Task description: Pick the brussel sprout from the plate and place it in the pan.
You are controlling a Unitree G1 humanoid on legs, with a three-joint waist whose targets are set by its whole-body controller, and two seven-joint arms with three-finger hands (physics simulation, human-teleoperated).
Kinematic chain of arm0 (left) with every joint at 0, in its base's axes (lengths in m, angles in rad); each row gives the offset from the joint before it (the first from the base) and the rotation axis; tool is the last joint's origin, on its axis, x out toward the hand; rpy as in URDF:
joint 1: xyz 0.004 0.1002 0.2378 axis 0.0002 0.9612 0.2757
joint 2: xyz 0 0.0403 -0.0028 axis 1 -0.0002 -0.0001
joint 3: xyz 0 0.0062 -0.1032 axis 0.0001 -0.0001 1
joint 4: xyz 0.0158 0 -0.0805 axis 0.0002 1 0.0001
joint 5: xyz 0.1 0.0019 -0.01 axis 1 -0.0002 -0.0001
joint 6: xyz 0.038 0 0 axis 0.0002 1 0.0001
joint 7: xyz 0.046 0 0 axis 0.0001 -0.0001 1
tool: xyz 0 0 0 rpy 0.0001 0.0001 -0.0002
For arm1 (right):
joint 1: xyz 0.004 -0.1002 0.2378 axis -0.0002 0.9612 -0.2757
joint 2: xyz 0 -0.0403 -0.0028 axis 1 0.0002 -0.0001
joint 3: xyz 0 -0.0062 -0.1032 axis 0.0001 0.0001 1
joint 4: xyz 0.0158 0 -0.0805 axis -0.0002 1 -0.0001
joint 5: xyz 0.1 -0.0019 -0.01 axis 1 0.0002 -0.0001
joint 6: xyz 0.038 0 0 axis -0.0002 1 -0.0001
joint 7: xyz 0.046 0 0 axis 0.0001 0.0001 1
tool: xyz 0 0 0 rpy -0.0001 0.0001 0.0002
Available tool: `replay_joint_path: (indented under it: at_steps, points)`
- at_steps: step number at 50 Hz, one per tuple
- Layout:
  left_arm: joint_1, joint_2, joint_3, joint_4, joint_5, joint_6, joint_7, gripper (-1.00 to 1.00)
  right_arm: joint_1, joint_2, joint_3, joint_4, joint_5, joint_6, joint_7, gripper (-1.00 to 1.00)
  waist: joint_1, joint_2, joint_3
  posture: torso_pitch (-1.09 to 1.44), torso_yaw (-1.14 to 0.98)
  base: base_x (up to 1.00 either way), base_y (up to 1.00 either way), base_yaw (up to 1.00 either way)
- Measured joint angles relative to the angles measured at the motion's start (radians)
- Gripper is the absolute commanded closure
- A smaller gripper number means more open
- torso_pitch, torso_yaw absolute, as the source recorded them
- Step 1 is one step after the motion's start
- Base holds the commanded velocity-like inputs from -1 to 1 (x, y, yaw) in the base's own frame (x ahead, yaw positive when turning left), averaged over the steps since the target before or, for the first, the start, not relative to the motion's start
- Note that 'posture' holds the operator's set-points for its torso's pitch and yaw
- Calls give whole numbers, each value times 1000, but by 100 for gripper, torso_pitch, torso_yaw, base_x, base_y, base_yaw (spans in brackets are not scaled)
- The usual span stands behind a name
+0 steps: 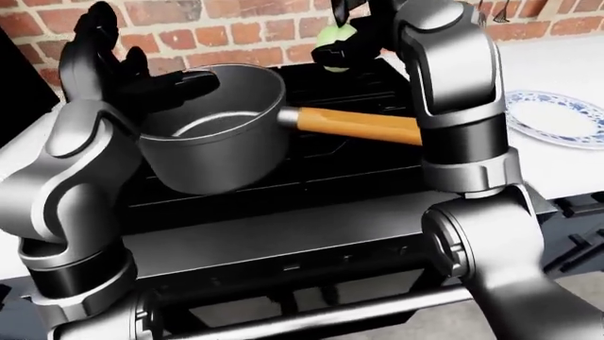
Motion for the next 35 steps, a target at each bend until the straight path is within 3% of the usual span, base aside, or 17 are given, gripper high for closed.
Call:
replay_joint_path:
  at_steps: [2, 4, 8, 10, 11, 12, 14, 17, 22, 25, 29, 33, 35]
  points:
    - [3, -2, -11, 2, -7, 11, -4, -100, 12, -3, -4, 15, -5, 11, 0, 100, 6, -12, -10, 0, 0, 0, 42, 0]
    - [-2, 2, -5, 1, -10, 15, -5, -100, 9, -2, -3, 18, -6, 19, 0, 100, 14, -5, -13, 0, 0, 0, 43, 0]
    - [-7, 3, 3, -9, -2, -4, -5, -100, 0, -4, -2, -4, -5, 12, 2, 100, 14, 56, 2, 0, 0, 0, 43, 0]
    - [-9, 5, 2, -8, -1, -7, -6, -100, -4, -4, -3, -7, -5, 9, 2, 100, 12, 105, -2, 0, 0, 0, 43, 0]
    - [-8, 9, 6, -6, 0, -7, -5, -100, -3, 2, -1, -11, -5, 7, 1, 100, 16, 109, -5, 0, 0, 0, 42, 0]
    - [0, 9, 12, -2, 3, -9, -5, -100, 5, 10, 5, -12, -3, 6, 2, 100, 23, 99, 2, 0, 0, 0, 0, 43]
    - [8, 3, 9, 12, 6, -1, -1, -100, 18, 12, 14, 0, 2, 13, 11, 100, 28, 113, -1, 0, 0, 0, 0, 43]
    - [-1, 5, 7, 11, 7, 7, 1, -100, 12, 12, 9, 17, 6, 15, 13, 100, 35, 100, -13, 0, 0, 0, 0, 43]
    - [-2, 8, 14, -2, 10, -5, 0, -100, -6, 16, 4, -2, 15, -6, 11, 100, 43, 58, -11, 0, 0, 0, 0, 40]
    - [-2, 13, 27, -4, 17, -10, 3, -100, -12, 25, 15, -9, 26, -23, 13, 100, 42, 46, 20, 0, 0, 0, 0, 0]
    - [-1, 8, 19, 6, 17, -1, 5, -100, -2, 28, 16, 10, 33, -23, 13, 100, 40, 36, 42, 0, 0, 0, 0, 0]
    - [-5, 8, 14, 5, 9, 13, 5, -100, 3, 23, 10, 31, 31, -16, 7, 100, 42, 1, 43, 0, 0, 0, 0, 0]
    - [2, 0, 9, 2, 8, 9, 3, -100, 9, 18, 6, 28, 30, -17, 2, 100, 38, 10, 44, 0, 0, 0, 0, 0]
